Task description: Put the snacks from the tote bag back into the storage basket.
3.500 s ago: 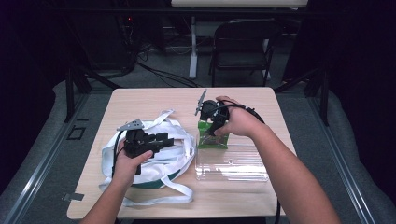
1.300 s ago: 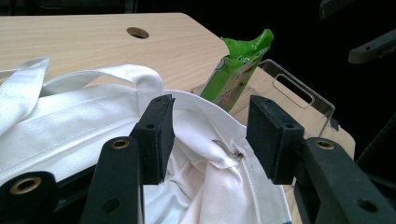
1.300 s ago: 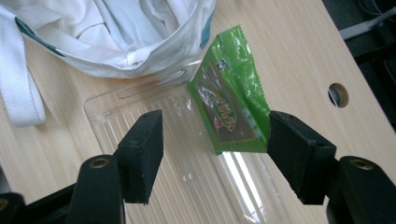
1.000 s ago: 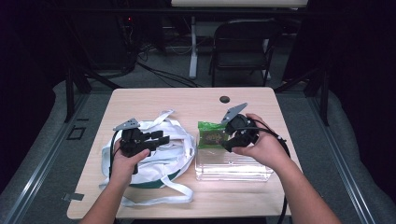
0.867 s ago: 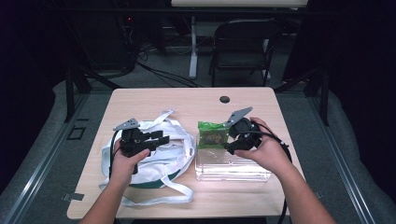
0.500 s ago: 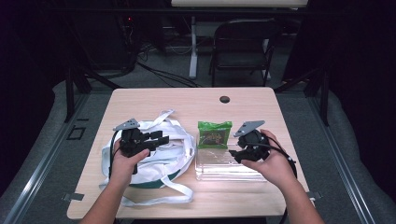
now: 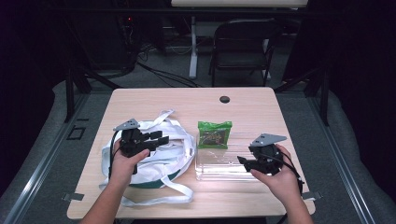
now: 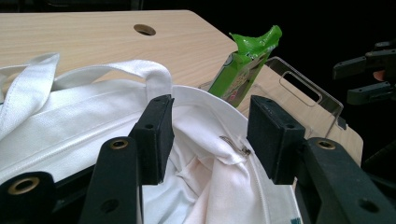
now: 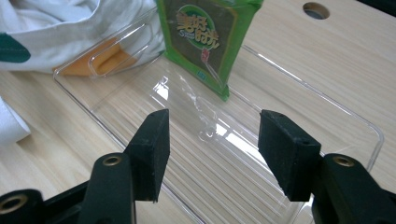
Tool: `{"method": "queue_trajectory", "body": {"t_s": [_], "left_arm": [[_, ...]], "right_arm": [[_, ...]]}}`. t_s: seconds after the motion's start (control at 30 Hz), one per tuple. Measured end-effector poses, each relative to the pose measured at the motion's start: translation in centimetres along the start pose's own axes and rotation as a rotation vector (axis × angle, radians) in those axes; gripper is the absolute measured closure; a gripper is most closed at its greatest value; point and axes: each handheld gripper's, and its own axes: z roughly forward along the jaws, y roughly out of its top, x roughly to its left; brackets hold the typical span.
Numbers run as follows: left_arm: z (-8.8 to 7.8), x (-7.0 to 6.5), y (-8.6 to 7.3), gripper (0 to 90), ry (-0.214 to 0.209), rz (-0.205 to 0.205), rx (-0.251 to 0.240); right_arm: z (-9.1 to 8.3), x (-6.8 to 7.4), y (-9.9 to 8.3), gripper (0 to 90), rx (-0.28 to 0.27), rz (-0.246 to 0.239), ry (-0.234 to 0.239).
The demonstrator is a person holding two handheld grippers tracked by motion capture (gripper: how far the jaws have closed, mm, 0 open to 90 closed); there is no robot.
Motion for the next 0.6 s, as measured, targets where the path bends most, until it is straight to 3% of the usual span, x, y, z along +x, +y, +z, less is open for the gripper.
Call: {"method": "queue_trajectory", "body": {"t_s": [0.1, 0.23, 0.37, 0.6], "left_arm": [[0.0, 0.0, 0.0, 50.5, 0.002, 0.000, -0.002], [0.0, 0.0, 0.0, 50.5, 0.004, -0.002, 0.000], [0.0, 0.0, 0.0, 50.4, 0.006, 0.004, 0.006], [-0.1, -0.1, 0.1, 50.1, 0.006, 0.004, 0.002]], "right_arm": [[-0.3, -0.5, -1.1, 46.9, -0.044, 0.049, -0.005], [-0.3, -0.7, -2.3, 48.2, -0.060, 0.076, -0.022], [-0.3, -0.6, -2.7, 48.2, -0.061, 0.070, -0.039], [-0.2, 0.1, -3.7, 47.7, -0.113, 0.055, -0.063]]}}
